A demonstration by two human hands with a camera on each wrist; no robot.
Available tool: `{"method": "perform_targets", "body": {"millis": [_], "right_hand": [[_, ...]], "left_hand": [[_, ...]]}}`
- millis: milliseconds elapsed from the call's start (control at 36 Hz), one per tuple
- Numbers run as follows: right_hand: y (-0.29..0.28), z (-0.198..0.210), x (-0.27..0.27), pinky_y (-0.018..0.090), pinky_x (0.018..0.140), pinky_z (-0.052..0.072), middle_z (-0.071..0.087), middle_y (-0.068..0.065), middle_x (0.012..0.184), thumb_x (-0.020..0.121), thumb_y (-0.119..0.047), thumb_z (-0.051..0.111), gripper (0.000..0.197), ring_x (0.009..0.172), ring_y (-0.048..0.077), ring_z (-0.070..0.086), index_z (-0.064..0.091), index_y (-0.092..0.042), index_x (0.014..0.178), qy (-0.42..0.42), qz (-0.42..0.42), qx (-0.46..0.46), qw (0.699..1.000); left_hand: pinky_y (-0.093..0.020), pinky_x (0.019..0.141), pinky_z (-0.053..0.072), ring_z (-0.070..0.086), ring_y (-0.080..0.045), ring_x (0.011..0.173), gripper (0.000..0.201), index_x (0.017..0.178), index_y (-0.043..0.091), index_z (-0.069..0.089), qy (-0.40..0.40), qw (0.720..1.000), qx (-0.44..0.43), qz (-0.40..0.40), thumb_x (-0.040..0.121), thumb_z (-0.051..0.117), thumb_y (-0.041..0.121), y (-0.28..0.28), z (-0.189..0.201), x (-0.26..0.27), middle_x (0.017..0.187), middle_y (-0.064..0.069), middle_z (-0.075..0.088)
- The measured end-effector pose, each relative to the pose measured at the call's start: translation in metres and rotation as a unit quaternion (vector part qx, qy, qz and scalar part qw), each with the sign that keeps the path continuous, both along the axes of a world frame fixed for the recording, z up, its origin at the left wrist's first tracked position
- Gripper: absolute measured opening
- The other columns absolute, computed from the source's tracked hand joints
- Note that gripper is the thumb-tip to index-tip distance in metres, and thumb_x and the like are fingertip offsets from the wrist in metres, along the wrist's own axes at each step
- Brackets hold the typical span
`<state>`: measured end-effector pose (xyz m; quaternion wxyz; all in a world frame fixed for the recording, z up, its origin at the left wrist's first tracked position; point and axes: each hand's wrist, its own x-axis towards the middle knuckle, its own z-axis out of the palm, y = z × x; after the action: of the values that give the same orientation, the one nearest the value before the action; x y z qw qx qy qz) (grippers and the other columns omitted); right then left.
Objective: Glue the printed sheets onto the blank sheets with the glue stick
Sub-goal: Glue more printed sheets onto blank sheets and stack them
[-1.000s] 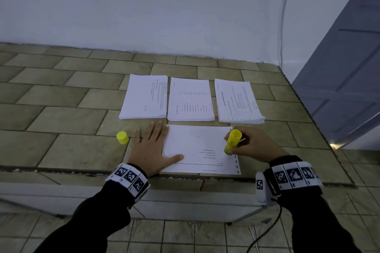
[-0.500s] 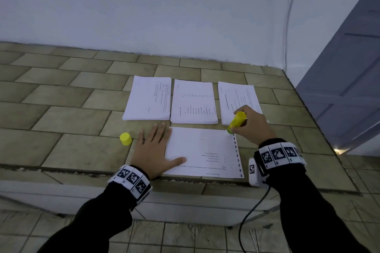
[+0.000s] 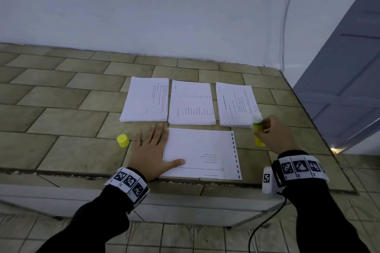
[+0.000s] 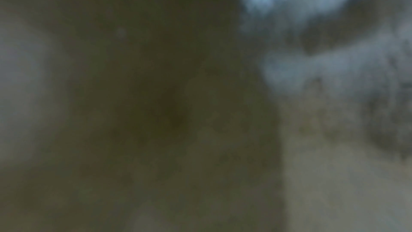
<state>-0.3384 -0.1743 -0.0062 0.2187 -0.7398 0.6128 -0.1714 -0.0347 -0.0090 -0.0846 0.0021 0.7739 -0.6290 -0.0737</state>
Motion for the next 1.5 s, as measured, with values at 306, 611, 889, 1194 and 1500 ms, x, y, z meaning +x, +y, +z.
{"method": "perform_targets", "body": {"millis": [306, 611, 889, 1194, 1500], "right_hand": [[-0.015, -0.007, -0.011, 0.031, 0.072, 0.036, 0.054, 0.012, 0.101, 0.083, -0.018, 0.074, 0.043, 0.089, 0.024, 0.050, 0.047, -0.002, 0.113, -0.062, -0.086, 0.046, 0.993], [0.019, -0.005, 0.007, 0.029, 0.063, 0.047, 0.063, 0.007, 0.070, 0.092, -0.031, 0.059, 0.031, 0.063, 0.019, 0.057, 0.054, -0.011, 0.069, 0.118, -0.027, 0.186, 0.975], [-0.005, 0.000, 0.079, 0.028, 0.077, 0.044, 0.059, 0.008, 0.100, 0.090, -0.011, 0.058, 0.008, 0.093, 0.023, 0.056, 0.057, -0.008, 0.097, 0.075, 0.099, -0.020, 0.992], [-0.040, -0.023, 0.100, 0.046, 0.100, 0.045, 0.051, 0.016, 0.127, 0.089, -0.043, 0.063, 0.054, 0.118, 0.033, 0.051, 0.047, -0.004, 0.123, 0.236, 0.029, 0.081, 0.968], [-0.052, -0.008, 0.093, 0.032, 0.080, 0.044, 0.061, 0.016, 0.114, 0.093, -0.018, 0.053, 0.026, 0.105, 0.033, 0.058, 0.055, -0.003, 0.113, 0.099, -0.010, 0.021, 0.995]], "left_hand": [[-0.051, 0.120, -0.005, -0.012, -0.016, 0.150, 0.121, 0.156, 0.017, -0.010, 0.018, 1.000, -0.014, 0.011, 0.060, -0.028, 0.089, 0.001, -0.001, 0.000, 0.163, 0.002, -0.013], [-0.051, 0.121, -0.004, -0.012, -0.015, 0.150, 0.122, 0.156, 0.017, -0.009, 0.017, 1.000, -0.012, 0.013, 0.060, -0.029, 0.088, 0.001, 0.000, -0.002, 0.163, 0.003, -0.011], [-0.051, 0.121, -0.003, -0.010, -0.015, 0.150, 0.119, 0.156, 0.020, -0.006, 0.025, 0.999, -0.024, 0.008, 0.061, -0.027, 0.088, 0.002, 0.002, -0.002, 0.163, 0.006, -0.010], [-0.051, 0.120, -0.004, -0.010, -0.014, 0.150, 0.115, 0.156, 0.023, -0.004, 0.036, 0.999, -0.036, 0.007, 0.063, -0.025, 0.088, 0.004, 0.002, -0.002, 0.160, 0.007, -0.013], [-0.050, 0.120, -0.006, -0.009, -0.015, 0.150, 0.117, 0.156, 0.023, -0.002, 0.034, 0.999, -0.035, 0.008, 0.062, -0.027, 0.088, 0.002, 0.003, -0.002, 0.163, 0.005, -0.008]]}}
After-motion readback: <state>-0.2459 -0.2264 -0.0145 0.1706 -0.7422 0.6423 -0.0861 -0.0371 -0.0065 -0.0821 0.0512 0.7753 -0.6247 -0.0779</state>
